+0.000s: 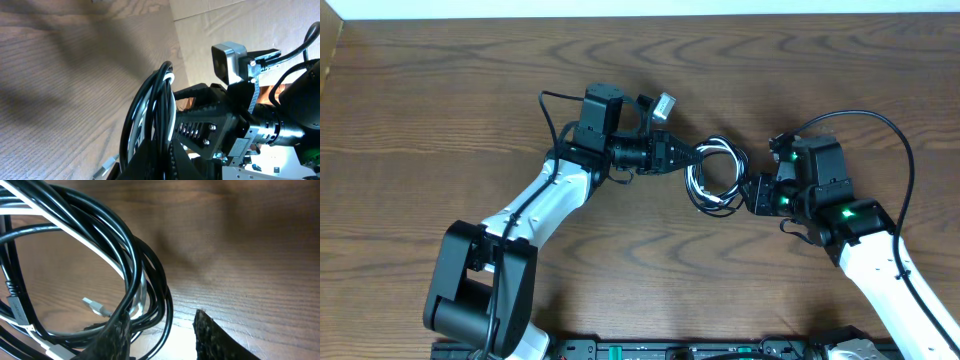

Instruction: Untangle cables

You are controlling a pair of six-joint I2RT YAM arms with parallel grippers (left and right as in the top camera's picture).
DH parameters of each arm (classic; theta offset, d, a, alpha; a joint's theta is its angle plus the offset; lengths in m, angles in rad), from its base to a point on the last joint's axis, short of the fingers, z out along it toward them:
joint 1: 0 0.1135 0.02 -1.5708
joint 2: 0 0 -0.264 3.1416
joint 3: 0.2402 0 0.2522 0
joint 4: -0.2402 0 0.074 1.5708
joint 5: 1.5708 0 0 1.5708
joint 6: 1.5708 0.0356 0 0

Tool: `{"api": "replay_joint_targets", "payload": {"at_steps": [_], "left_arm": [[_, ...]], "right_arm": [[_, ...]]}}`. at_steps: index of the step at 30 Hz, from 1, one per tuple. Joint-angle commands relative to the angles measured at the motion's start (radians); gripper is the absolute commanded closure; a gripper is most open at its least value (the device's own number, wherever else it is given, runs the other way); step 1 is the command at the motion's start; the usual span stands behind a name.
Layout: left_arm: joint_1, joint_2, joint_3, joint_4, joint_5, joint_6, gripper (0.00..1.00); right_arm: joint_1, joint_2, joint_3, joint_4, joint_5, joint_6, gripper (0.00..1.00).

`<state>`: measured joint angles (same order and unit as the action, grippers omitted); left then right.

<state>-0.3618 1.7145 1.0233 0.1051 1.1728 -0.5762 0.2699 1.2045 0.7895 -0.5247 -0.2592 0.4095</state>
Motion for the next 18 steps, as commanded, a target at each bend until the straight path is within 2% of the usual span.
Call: {"api": "replay_joint_targets", "payload": {"at_steps": [1,5,12,18], "left_arm": [[-0.004,-0.016,0.007,-0.006,0.032,0.006,0.92],[-0.004,-0.016,0.007,-0.045,0.032,0.026,0.93],[-0.004,-0.016,0.007,-0.09,0.031,0.056,0.92],[-0.004,-0.016,0.007,-0.09,0.031,0.055,0.92]], "right_arm": [[0.007,0.0,-0.003,0.017,-0.02,0.005,0.64],[0.007,0.0,-0.003,0.02,-0.005,0.005,0.66],[0.007,0.0,-0.003,0.024,0.013,0.005,0.59],[0.007,0.0,-0.003,0.029,0.013,0.047,0.6]]}}
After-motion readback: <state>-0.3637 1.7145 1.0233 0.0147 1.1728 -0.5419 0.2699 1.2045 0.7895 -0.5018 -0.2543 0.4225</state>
